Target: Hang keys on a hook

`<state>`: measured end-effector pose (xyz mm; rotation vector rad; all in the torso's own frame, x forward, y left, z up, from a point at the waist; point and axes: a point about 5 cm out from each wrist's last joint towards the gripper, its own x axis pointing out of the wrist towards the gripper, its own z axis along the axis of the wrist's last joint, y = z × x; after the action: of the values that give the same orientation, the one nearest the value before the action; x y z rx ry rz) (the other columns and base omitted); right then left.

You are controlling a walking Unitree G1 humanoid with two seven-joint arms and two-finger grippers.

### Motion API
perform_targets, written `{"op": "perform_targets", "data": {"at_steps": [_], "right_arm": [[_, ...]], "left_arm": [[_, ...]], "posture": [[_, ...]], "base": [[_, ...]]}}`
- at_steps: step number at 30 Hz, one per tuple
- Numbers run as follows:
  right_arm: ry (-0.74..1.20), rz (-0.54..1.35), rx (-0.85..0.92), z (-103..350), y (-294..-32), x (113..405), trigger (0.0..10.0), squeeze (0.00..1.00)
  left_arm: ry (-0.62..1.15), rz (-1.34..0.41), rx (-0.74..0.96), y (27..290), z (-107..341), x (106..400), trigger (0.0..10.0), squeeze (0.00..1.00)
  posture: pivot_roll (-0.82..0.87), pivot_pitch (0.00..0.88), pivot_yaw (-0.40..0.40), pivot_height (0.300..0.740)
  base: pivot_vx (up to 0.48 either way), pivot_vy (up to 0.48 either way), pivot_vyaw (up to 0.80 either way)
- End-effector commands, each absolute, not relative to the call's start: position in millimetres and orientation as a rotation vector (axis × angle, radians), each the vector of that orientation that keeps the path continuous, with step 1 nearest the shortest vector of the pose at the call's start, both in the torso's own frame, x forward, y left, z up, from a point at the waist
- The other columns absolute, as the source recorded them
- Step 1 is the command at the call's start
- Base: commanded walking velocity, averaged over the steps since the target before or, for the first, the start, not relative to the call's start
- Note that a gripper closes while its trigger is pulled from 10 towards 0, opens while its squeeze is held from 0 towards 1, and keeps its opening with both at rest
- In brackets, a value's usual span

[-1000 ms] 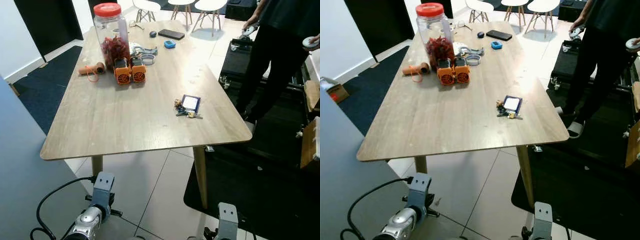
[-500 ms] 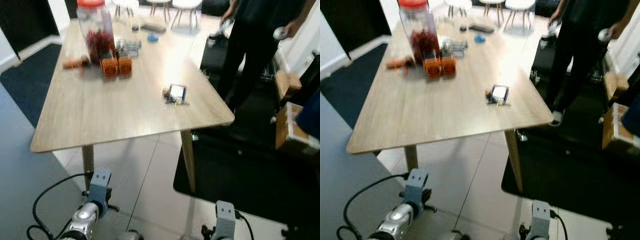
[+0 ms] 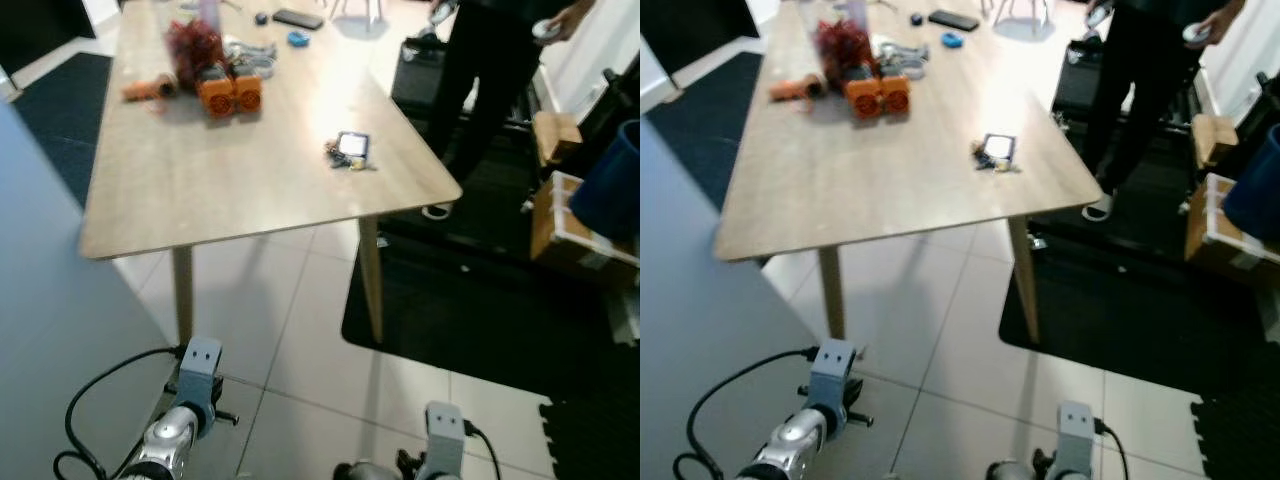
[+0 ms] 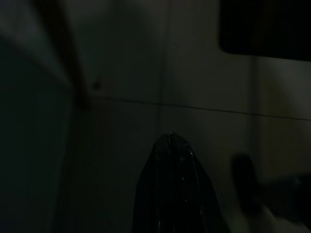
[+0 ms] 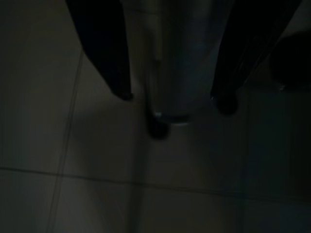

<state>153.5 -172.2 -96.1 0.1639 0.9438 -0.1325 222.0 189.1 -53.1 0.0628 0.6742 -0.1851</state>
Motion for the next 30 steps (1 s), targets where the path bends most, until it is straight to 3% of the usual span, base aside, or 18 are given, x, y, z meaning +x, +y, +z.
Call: {"op": "perform_targets", "data": {"at_steps": [1, 26, 30], "right_arm": [[0.954, -0.149, 0.158, -96.9, -178.5, 150.5, 10.0, 0.0], [0.952, -0.136, 0.15, -96.4, -178.2, 151.8, 10.0, 0.0], [0.953, -0.133, 0.148, -96.3, -177.9, 152.2, 10.0, 0.0]], "left_arm": [[0.656, -0.197, 0.085, 190.3, -52.1, 221.6, 10.0, 0.0], [0.616, -0.163, 0.03, 187.9, -50.3, 222.4, 10.0, 0.0], [0.615, -0.159, 0.025, 188.1, -49.9, 223.3, 10.0, 0.0]], "posture": [[0.06, 0.053, 0.015, 0.74], [0.07, 0.053, 0.01, 0.74], [0.07, 0.054, 0.008, 0.74]], "base": [[0.0, 0.0, 0.0], [0.0, 0.0, 0.0], [0.258, 0.0, 0.0]]}}
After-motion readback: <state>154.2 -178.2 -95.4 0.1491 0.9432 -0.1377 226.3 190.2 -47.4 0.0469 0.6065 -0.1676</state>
